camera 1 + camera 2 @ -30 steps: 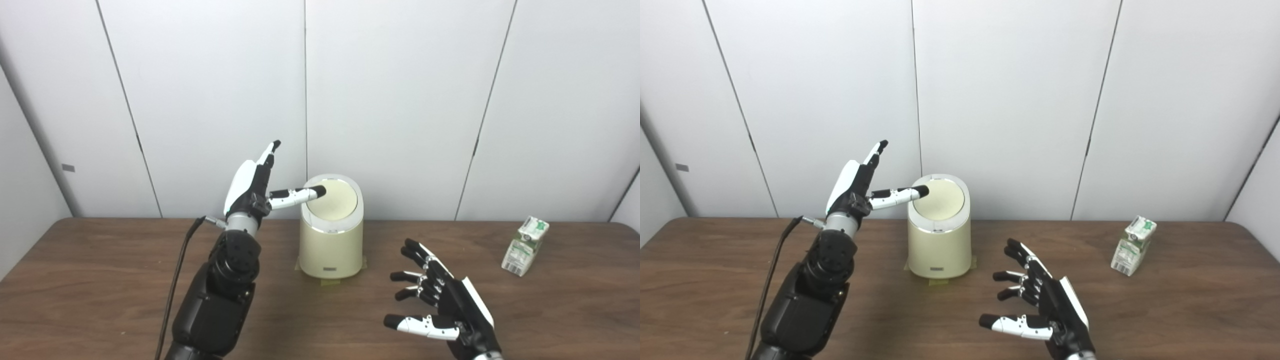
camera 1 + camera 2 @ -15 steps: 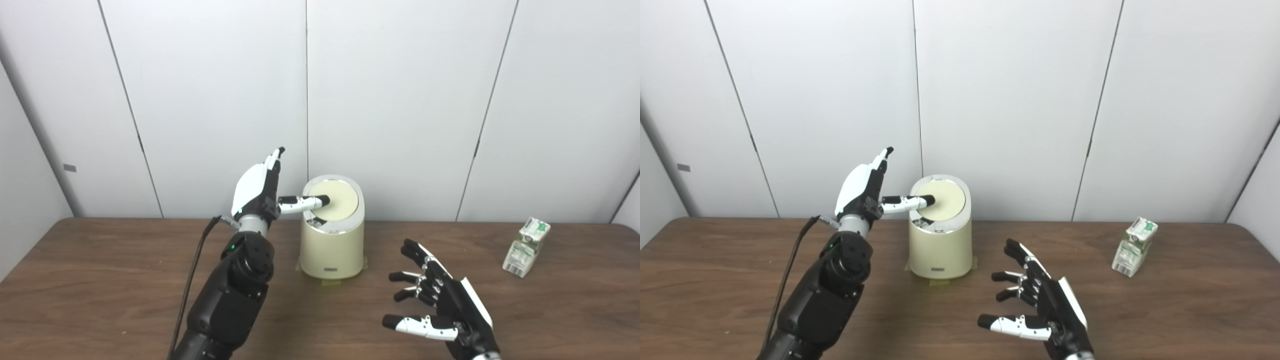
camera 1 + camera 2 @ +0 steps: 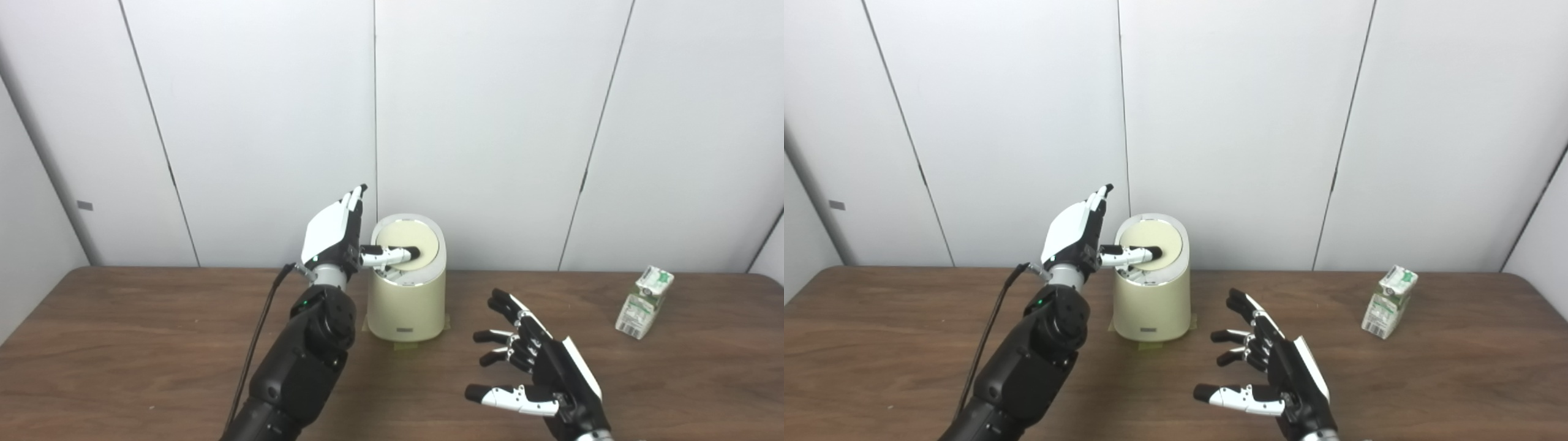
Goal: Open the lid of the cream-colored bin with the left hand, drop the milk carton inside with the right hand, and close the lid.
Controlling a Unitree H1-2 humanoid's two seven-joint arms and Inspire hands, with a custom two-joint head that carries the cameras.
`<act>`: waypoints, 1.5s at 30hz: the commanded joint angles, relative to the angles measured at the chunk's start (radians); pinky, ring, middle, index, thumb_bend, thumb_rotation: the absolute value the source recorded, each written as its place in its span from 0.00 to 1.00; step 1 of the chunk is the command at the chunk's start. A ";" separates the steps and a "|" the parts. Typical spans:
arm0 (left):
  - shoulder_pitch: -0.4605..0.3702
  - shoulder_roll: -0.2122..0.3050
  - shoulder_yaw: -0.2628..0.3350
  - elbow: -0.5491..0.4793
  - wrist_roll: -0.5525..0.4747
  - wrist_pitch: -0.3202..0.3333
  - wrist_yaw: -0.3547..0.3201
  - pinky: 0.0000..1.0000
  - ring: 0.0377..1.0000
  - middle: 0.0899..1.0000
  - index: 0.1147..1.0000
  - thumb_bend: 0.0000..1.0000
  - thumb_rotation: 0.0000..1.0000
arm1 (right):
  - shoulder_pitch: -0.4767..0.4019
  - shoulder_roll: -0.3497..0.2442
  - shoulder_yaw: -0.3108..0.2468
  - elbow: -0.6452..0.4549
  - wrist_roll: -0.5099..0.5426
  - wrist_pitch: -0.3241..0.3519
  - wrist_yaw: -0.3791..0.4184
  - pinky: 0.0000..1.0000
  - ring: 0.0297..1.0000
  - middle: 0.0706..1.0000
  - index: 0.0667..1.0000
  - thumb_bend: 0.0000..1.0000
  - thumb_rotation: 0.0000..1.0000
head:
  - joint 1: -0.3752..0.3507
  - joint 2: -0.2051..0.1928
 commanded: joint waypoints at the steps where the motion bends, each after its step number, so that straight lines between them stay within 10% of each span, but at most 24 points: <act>1: -0.069 0.002 -0.018 -0.015 0.053 0.019 0.030 1.00 1.00 1.00 1.00 1.00 0.39 | -0.023 0.006 0.001 -0.045 -0.001 -0.029 -0.005 0.53 0.69 0.90 0.90 0.69 0.00 | 0.000 0.003; 13: -0.083 0.100 -0.171 -0.027 0.337 0.099 -0.084 1.00 1.00 1.00 1.00 1.00 0.07 | -0.024 0.006 -0.005 -0.058 0.002 -0.014 -0.001 0.54 0.69 0.89 0.90 0.69 0.00 | 0.006 0.015; 27: -0.034 0.165 -0.205 -0.121 0.561 0.099 -0.420 1.00 1.00 1.00 1.00 1.00 0.16 | -0.026 0.008 -0.011 -0.058 0.019 -0.001 0.000 0.55 0.70 0.90 0.90 0.70 0.00 | 0.016 0.016; 36: -0.008 0.134 -0.098 -0.158 0.410 0.051 -0.235 1.00 1.00 1.00 1.00 0.98 0.20 | -0.024 0.002 -0.011 -0.048 0.029 -0.009 0.006 0.54 0.70 0.90 0.90 0.69 0.00 | 0.020 0.017; 45: 0.002 0.152 0.048 -0.416 0.297 0.068 -0.247 0.98 1.00 1.00 1.00 0.96 0.27 | -0.022 -0.003 -0.008 -0.048 0.025 -0.009 0.005 0.54 0.69 0.90 0.90 0.69 0.00 | 0.026 0.019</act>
